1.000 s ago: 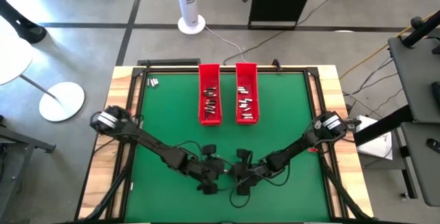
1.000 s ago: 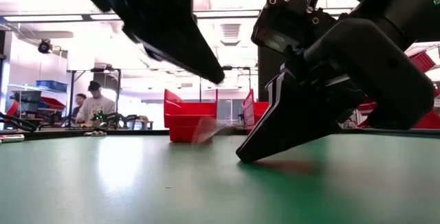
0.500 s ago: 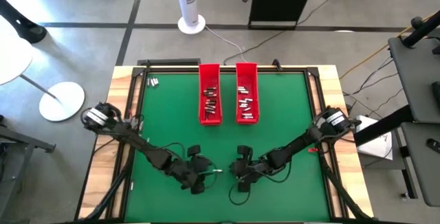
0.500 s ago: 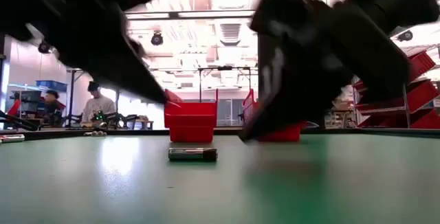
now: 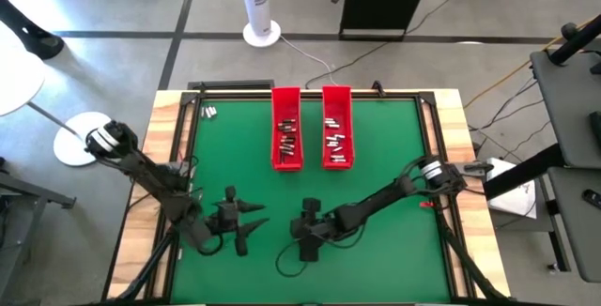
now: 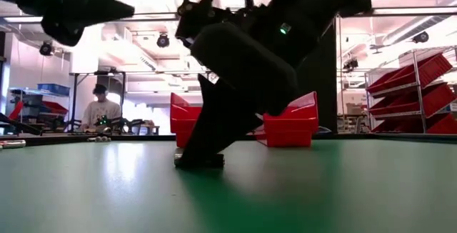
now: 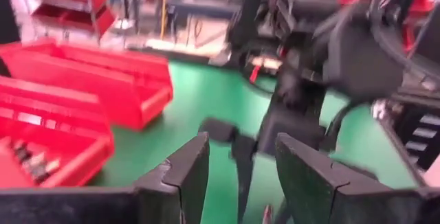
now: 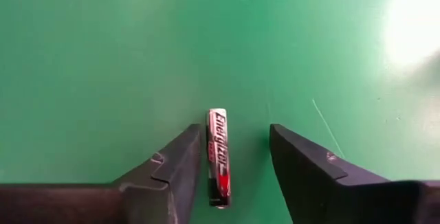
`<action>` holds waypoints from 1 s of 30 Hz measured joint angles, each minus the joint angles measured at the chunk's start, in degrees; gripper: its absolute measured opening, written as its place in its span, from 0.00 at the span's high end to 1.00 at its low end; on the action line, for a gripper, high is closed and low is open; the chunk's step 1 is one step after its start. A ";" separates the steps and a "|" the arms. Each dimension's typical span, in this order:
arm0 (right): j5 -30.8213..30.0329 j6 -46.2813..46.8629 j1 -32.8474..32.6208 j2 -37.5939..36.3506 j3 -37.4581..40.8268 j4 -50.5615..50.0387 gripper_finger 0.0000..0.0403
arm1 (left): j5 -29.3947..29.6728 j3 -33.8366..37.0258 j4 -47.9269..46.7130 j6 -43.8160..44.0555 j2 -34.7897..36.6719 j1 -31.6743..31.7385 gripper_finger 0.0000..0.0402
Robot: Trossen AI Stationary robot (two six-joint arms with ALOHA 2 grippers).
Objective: Sort batteries
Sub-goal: Put the silver battery into the right red bin
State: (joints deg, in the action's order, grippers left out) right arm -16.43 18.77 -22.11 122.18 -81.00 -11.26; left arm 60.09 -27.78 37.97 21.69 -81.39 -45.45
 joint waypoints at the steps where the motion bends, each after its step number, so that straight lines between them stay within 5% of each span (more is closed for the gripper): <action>1: 0.02 0.66 -0.02 0.73 -1.05 -1.57 0.58 | -0.14 1.19 4.35 -3.13 -0.02 0.00 0.63; 7: 0.82 4.36 -0.79 2.97 -0.31 -1.79 0.73 | 0.52 3.37 18.45 -16.59 0.15 0.07 0.63; 14: 1.30 6.77 -0.83 3.24 3.15 -0.99 0.94 | 2.31 3.48 20.47 -21.05 0.39 0.62 0.66; 30: 2.01 3.60 -0.06 -3.26 3.64 -4.42 0.95 | 2.39 3.52 19.79 -22.69 0.31 0.52 0.68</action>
State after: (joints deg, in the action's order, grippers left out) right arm -14.41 22.37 -22.17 118.92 -77.36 -15.67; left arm 62.48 -24.26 57.76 -0.99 -81.08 -44.93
